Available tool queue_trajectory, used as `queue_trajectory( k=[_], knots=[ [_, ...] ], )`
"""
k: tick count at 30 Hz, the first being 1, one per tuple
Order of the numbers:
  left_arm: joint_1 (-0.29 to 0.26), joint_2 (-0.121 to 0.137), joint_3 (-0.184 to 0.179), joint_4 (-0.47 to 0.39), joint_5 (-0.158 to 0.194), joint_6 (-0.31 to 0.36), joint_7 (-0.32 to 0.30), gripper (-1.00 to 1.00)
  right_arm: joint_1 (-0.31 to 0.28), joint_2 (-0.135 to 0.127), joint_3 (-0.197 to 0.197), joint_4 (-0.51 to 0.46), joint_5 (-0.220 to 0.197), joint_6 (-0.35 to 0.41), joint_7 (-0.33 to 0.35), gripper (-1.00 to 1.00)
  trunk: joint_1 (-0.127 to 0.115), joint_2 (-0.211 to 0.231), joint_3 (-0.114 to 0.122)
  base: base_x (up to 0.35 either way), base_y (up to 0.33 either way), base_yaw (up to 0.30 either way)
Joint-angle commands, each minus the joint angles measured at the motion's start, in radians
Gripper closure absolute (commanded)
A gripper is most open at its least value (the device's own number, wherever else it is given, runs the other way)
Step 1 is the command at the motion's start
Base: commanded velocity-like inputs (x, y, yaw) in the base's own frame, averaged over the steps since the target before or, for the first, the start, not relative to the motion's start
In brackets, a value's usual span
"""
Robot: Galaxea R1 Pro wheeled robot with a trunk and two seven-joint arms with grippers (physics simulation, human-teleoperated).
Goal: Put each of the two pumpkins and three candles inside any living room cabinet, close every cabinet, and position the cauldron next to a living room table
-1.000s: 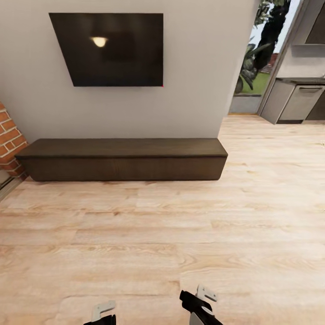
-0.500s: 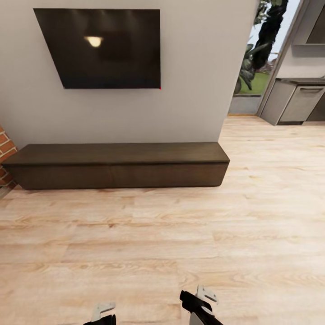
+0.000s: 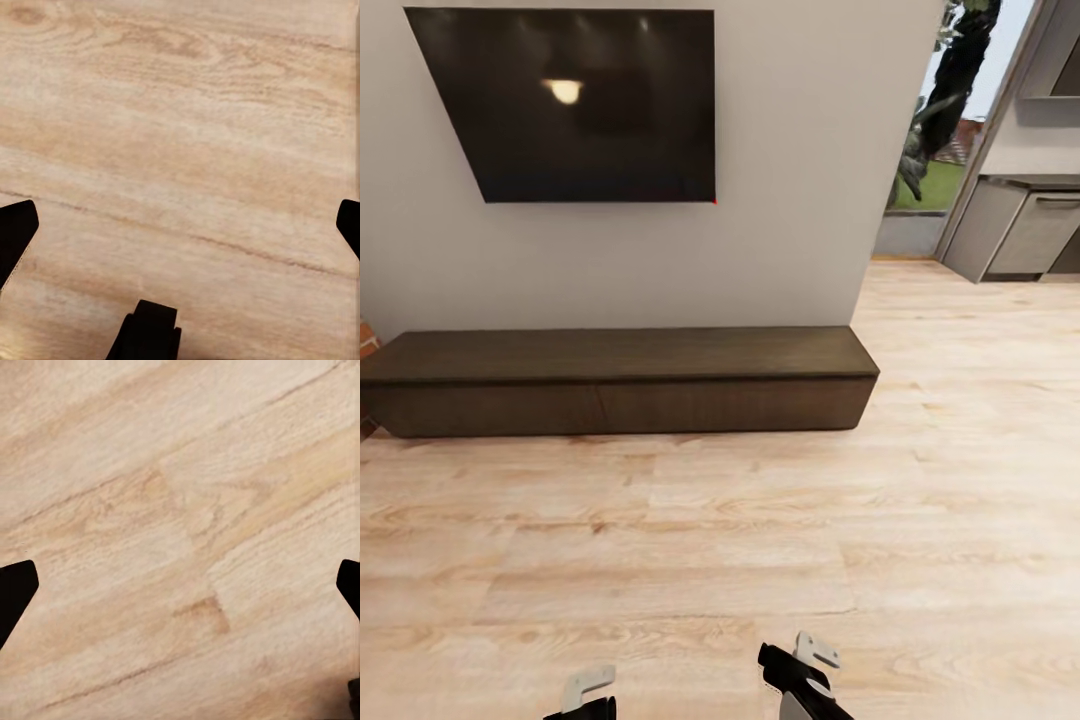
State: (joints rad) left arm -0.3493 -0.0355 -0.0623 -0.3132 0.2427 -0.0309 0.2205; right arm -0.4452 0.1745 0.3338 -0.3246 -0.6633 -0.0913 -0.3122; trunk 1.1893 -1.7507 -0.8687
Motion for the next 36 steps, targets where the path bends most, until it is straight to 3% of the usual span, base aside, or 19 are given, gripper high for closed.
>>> queue_trajectory(
  k=[1,25,36],
  knots=[
    [0.000,0.001,-0.007,0.000,0.010,-0.003,0.006,-1.00,-0.001,0.000,0.008,0.001,-0.010,-0.007,-0.005,-1.00,0.000,0.000,-0.001,0.322,0.000,0.000],
    [0.000,0.001,-0.007,0.000,0.010,-0.003,0.010,-1.00,-0.001,0.000,0.007,-0.002,-0.010,-0.007,-0.004,-1.00,0.000,0.000,0.000,0.318,0.000,-0.001],
    [0.000,0.002,-0.007,0.000,0.010,-0.003,0.009,-1.00,-0.001,0.000,0.008,-0.001,-0.009,-0.007,-0.004,-1.00,0.000,0.000,0.003,0.036,0.000,-0.016]
  ],
)
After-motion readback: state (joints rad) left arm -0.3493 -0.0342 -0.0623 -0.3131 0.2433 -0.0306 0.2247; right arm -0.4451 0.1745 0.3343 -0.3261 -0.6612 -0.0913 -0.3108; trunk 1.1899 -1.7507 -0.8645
